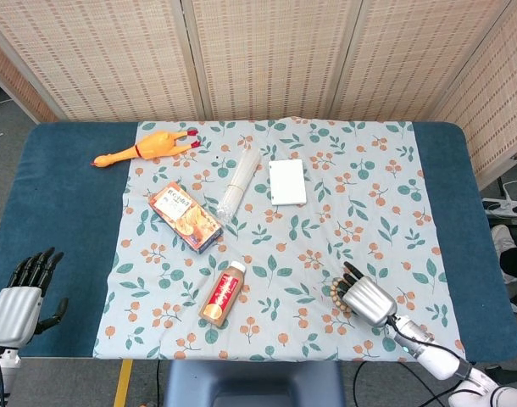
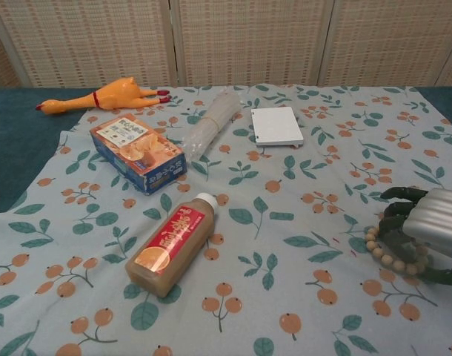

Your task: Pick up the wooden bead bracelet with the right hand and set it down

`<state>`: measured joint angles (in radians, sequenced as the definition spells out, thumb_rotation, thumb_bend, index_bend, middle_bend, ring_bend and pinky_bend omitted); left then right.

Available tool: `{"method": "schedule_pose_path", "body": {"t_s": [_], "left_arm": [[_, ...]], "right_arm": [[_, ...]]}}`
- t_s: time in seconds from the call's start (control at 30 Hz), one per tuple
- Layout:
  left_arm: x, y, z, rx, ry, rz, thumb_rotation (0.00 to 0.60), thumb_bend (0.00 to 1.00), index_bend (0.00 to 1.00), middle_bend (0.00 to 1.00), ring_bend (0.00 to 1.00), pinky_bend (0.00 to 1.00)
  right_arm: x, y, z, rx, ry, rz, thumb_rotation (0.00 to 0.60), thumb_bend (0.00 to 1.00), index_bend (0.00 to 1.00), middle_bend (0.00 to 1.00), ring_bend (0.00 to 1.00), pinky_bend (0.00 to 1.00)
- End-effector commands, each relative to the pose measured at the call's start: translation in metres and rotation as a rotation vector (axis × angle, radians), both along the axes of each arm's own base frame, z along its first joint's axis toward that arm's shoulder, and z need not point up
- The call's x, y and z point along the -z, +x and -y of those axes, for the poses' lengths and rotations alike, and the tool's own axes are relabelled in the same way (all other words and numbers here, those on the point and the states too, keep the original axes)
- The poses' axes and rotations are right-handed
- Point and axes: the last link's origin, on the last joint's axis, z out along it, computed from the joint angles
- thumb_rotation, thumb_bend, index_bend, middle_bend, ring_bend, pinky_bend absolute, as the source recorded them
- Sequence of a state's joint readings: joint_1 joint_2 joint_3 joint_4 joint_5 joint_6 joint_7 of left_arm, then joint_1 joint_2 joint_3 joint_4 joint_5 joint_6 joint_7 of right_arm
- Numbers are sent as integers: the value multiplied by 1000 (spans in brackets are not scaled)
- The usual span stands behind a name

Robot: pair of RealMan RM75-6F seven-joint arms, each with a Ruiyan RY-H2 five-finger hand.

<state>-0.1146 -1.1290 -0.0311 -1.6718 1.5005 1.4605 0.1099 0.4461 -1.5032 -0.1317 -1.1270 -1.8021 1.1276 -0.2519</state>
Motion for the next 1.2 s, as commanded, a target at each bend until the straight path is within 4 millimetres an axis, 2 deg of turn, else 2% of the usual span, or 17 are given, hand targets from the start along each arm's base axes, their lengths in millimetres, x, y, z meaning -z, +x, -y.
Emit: {"method": "schedule_pose_path", "body": {"t_s": [0.03,0.17,0.23,0.43,0.57,0.7,0.83,0.97,1.07,1.1,1.2], "left_arm": [[0,0,0,-1,0,-2,600,441,0,0,0,94],[0,1,1,3,5,-2,600,439,0,0,0,94],[0,1,1,3,5,-3,600,444,0,0,0,94],[1,1,0,3,2,-8,600,453,0,0,0,94],[2,2,1,1,2,-9,600,455,0,0,0,94],[3,1,0,-1,1,-7,600,455,0,0,0,94],[3,1,0,-1,-1,-6,600,454,0,0,0,94],[4,0,-1,-4,-7,-5,600,454,0,0,0,94],[4,0,-1,-7,-6,-4,600,453,0,0,0,94],[3,0,-2,-7,-4,-3,600,454,0,0,0,94],[2,-1,-2,-7,-2,-1,600,455,0,0,0,94]], "right_arm": [[2,1,1,42,13,38,600,388,818,627,371,178],[-5,9,7,206,56,185,600,617,876,673,422,212],[-11,18,12,339,91,313,600,681,885,682,441,235],[-37,57,29,743,225,794,600,704,885,689,454,253],[-56,82,42,1081,346,1183,600,704,885,689,454,253],[-73,95,55,1362,437,1516,600,703,885,689,455,256],[-79,100,59,1669,547,1864,600,704,870,689,453,262],[-71,94,50,1768,625,2026,600,704,806,689,425,263],[-61,90,38,1769,693,2055,599,704,710,681,397,264],[-57,89,34,1758,722,2043,589,704,675,671,387,265],[-53,87,31,1708,804,2009,498,695,557,623,353,264]]}}
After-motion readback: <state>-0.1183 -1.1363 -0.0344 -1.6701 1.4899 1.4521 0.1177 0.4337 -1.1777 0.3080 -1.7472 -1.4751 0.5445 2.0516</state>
